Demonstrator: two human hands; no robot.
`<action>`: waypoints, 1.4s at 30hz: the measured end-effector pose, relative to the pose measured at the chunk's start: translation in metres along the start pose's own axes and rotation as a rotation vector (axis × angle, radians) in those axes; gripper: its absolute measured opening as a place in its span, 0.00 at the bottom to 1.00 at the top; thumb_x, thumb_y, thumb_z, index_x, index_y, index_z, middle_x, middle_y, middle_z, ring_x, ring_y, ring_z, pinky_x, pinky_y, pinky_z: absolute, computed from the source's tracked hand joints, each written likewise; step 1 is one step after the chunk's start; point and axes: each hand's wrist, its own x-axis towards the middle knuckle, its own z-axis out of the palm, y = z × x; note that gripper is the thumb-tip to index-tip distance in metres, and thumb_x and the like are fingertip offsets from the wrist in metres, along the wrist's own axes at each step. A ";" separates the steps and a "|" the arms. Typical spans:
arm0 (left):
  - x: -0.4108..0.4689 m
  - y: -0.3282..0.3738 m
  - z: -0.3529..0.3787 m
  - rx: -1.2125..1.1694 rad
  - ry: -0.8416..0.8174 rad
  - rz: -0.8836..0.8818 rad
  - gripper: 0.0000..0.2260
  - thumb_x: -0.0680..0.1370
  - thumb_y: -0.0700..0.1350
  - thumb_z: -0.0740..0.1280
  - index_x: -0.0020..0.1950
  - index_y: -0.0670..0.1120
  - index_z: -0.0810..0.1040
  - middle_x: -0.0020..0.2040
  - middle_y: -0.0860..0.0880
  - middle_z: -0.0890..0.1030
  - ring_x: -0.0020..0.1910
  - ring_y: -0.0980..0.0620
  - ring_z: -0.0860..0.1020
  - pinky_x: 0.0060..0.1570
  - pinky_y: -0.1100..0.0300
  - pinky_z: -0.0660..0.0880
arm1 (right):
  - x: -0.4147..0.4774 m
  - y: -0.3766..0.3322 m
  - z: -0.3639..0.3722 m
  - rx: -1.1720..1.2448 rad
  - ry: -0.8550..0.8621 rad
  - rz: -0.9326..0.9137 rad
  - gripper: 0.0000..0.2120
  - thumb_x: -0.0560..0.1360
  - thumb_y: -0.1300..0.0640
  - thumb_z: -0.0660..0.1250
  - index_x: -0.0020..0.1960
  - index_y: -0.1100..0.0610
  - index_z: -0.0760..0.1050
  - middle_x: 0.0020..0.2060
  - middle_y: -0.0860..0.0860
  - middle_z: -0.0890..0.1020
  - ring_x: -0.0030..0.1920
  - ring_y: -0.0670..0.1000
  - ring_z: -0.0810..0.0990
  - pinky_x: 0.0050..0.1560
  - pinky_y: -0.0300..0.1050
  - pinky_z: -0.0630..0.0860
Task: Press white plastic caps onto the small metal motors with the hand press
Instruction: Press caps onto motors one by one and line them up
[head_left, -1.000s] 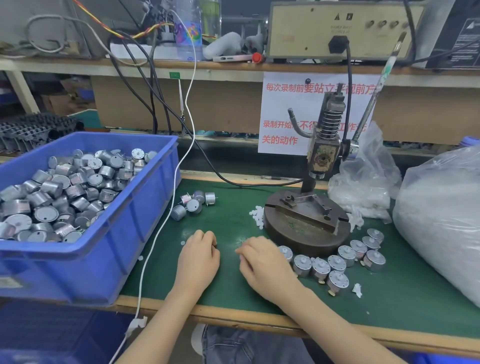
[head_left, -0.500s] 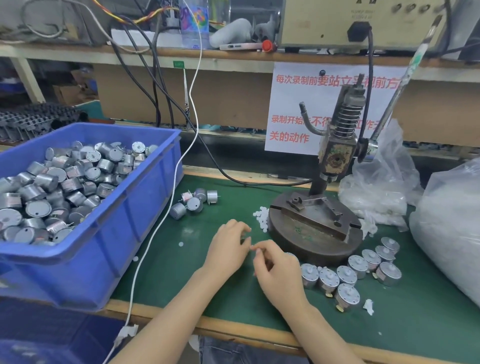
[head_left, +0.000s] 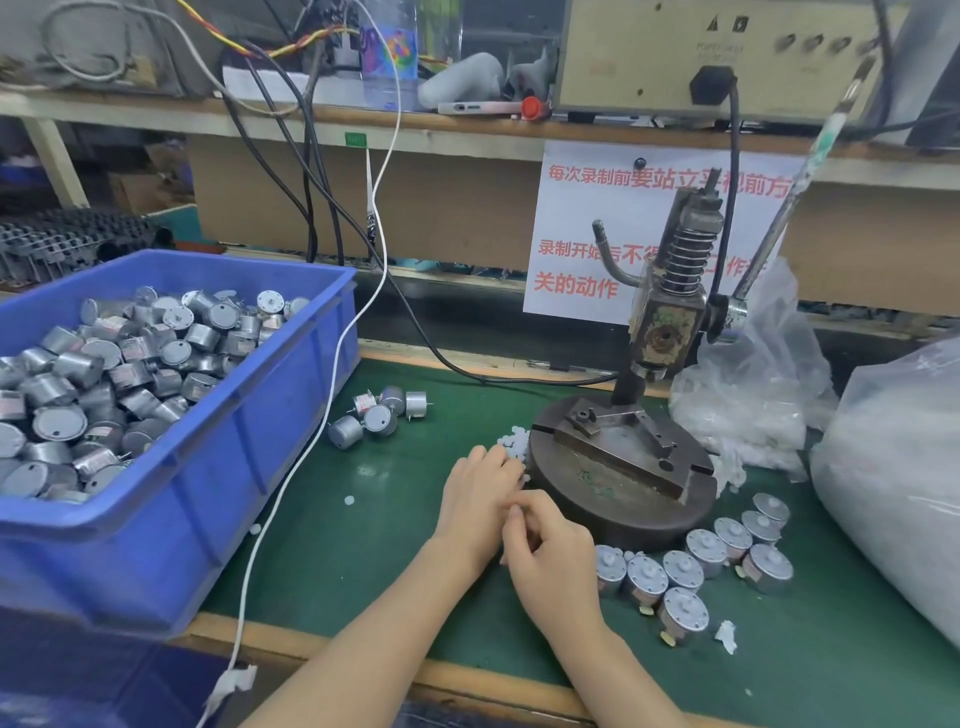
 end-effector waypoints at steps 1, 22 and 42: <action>0.000 0.001 0.000 -0.004 0.003 0.003 0.13 0.81 0.46 0.52 0.56 0.45 0.74 0.55 0.48 0.72 0.55 0.48 0.68 0.50 0.59 0.62 | 0.000 0.000 0.000 -0.008 -0.007 -0.005 0.05 0.75 0.63 0.62 0.45 0.60 0.77 0.23 0.55 0.76 0.27 0.59 0.75 0.34 0.54 0.73; -0.062 -0.067 -0.023 -0.060 0.125 -0.133 0.11 0.80 0.50 0.59 0.54 0.48 0.78 0.52 0.51 0.76 0.53 0.51 0.72 0.52 0.59 0.68 | 0.001 -0.001 -0.001 -0.129 -0.097 0.012 0.06 0.75 0.63 0.63 0.47 0.59 0.78 0.25 0.56 0.77 0.30 0.58 0.76 0.37 0.49 0.71; -0.066 -0.070 -0.027 -0.140 0.114 -0.133 0.12 0.80 0.45 0.58 0.60 0.43 0.74 0.56 0.44 0.76 0.56 0.45 0.71 0.51 0.56 0.64 | 0.104 -0.063 0.111 -0.315 -0.421 -0.156 0.16 0.76 0.63 0.60 0.63 0.58 0.71 0.59 0.55 0.71 0.58 0.56 0.70 0.51 0.46 0.68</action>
